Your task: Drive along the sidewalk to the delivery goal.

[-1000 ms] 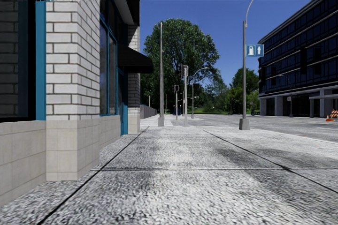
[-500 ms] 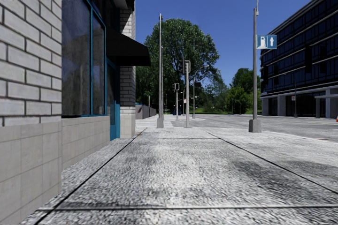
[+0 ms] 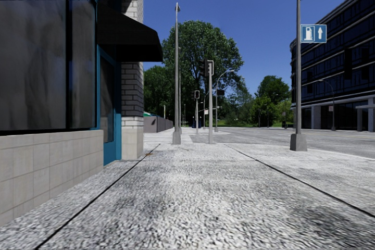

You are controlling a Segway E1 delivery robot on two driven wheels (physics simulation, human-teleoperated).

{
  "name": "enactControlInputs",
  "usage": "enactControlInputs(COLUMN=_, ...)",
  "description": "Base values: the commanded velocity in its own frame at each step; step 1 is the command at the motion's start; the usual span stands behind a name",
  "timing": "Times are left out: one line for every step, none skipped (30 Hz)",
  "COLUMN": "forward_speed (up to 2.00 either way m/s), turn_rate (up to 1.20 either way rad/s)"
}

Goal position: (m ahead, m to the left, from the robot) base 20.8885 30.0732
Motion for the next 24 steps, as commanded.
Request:
enactControlInputs(forward_speed=2.00, turn_rate=0.00)
enactControlInputs(forward_speed=2.00, turn_rate=0.00)
enactControlInputs(forward_speed=2.00, turn_rate=0.00)
enactControlInputs(forward_speed=2.00, turn_rate=0.00)
enactControlInputs(forward_speed=2.00, turn_rate=0.00)
enactControlInputs(forward_speed=2.00, turn_rate=0.00)
enactControlInputs(forward_speed=2.00, turn_rate=0.00)
enactControlInputs(forward_speed=2.00, turn_rate=0.00)
enactControlInputs(forward_speed=2.00, turn_rate=0.01)
enactControlInputs(forward_speed=2.00, turn_rate=0.01)
enactControlInputs(forward_speed=2.00, turn_rate=0.01)
enactControlInputs(forward_speed=2.00, turn_rate=0.01)
enactControlInputs(forward_speed=2.00, turn_rate=0.02)
enactControlInputs(forward_speed=2.00, turn_rate=0.08)
enactControlInputs(forward_speed=2.00, turn_rate=0.13)
enactControlInputs(forward_speed=2.00, turn_rate=0.17)
enactControlInputs(forward_speed=2.00, turn_rate=0.17)
enactControlInputs(forward_speed=2.00, turn_rate=0.18)
enactControlInputs(forward_speed=2.00, turn_rate=0.19)
enactControlInputs(forward_speed=2.00, turn_rate=0.19)
enactControlInputs(forward_speed=2.00, turn_rate=0.19)
enactControlInputs(forward_speed=2.00, turn_rate=0.19)
enactControlInputs(forward_speed=2.00, turn_rate=0.18)
enactControlInputs(forward_speed=2.00, turn_rate=0.06)
